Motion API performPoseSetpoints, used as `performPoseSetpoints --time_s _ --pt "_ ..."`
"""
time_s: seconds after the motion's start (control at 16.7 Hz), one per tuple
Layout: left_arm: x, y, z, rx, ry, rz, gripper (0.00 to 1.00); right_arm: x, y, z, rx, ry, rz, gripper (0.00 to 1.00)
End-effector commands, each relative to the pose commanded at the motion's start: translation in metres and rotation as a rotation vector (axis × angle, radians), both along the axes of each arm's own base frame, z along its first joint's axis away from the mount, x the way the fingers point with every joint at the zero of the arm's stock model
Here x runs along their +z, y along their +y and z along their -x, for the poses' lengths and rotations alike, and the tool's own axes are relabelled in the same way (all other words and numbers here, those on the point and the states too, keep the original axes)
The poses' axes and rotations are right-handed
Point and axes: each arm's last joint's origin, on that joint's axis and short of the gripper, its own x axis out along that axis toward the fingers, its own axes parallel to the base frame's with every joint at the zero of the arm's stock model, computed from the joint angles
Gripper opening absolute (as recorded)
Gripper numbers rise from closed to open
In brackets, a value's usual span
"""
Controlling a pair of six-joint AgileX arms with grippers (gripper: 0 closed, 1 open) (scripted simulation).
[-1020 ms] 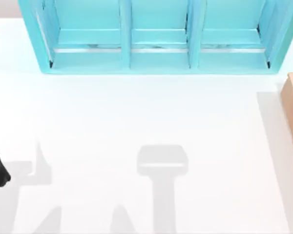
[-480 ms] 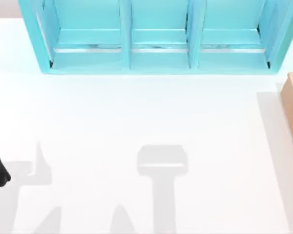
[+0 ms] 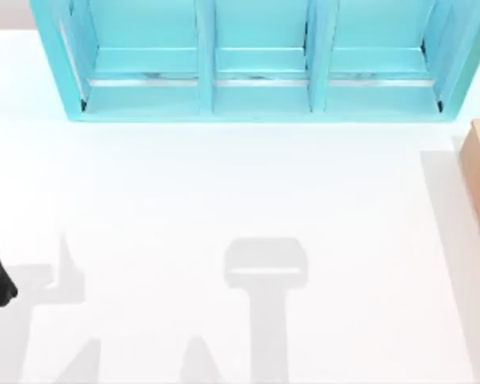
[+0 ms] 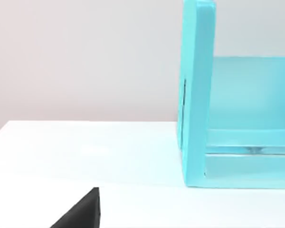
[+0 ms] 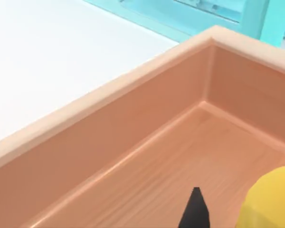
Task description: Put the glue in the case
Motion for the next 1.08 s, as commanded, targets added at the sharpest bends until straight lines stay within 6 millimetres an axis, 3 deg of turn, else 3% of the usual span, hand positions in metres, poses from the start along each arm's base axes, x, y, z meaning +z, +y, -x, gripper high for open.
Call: performPoseSetpoints --time_s 0.3,1.08 --pt "0.0000 0.0000 0.0000 0.000 0.000 0.000 1.00 -0.0003 0.0007 -0.0004 0.000 0.001 -0.001 0.00" --pt "0.0000 0.0000 0.0000 0.000 0.000 0.000 1.00 -0.0003 0.0007 -0.0004 0.000 0.001 -0.001 0.98"
